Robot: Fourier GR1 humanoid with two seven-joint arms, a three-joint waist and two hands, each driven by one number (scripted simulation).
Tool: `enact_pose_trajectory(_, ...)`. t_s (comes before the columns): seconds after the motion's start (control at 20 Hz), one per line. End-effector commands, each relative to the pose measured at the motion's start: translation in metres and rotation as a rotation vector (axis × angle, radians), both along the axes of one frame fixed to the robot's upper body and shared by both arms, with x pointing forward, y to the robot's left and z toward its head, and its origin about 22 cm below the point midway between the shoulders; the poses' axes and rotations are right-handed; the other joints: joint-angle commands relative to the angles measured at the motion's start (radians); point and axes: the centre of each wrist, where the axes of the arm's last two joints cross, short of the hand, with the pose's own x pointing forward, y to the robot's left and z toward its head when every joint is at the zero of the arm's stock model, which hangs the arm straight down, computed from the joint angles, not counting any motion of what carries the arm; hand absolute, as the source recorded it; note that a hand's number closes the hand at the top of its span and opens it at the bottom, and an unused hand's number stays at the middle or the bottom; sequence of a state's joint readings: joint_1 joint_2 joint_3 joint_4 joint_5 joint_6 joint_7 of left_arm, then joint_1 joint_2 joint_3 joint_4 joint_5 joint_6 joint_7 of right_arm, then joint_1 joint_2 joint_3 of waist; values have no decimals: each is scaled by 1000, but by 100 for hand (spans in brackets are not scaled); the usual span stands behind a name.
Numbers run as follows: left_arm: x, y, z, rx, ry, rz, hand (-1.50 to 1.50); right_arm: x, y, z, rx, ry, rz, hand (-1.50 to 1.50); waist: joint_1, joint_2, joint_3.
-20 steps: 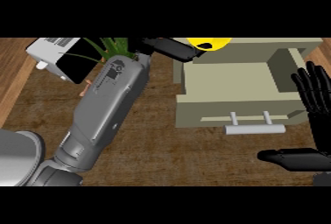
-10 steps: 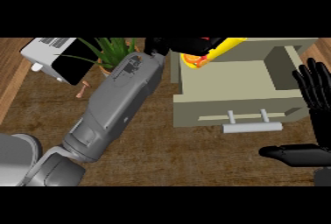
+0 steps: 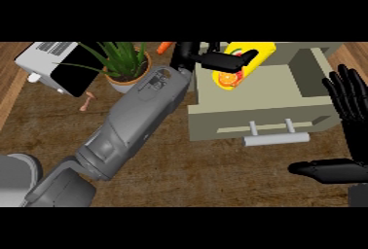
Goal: Pick up the cup, place it into the drawer and close the drawer
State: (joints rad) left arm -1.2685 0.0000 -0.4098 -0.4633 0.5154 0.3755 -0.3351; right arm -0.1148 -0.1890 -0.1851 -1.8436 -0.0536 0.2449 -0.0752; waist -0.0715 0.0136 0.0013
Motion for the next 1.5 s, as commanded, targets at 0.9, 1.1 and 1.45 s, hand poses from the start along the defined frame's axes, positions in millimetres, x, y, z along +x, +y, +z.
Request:
enact_pose_trajectory(0.9, -17, -22, -7, 59, -75, 38, -150, -8, 24, 12, 138, -5, 209, -150, -12, 0, -1)
enact_pose_trajectory(1.1, -19, -19, -11, -9, -82, 16, -150, -13, -13, 22, 45, 2, 225, 150, 24, -7, -1)
enact_pose_trajectory(1.45, -9, 2, 14, -86, -55, 34, -150, -40, -12, 31, -226, 37, 239, 150, 65, -18, -2)
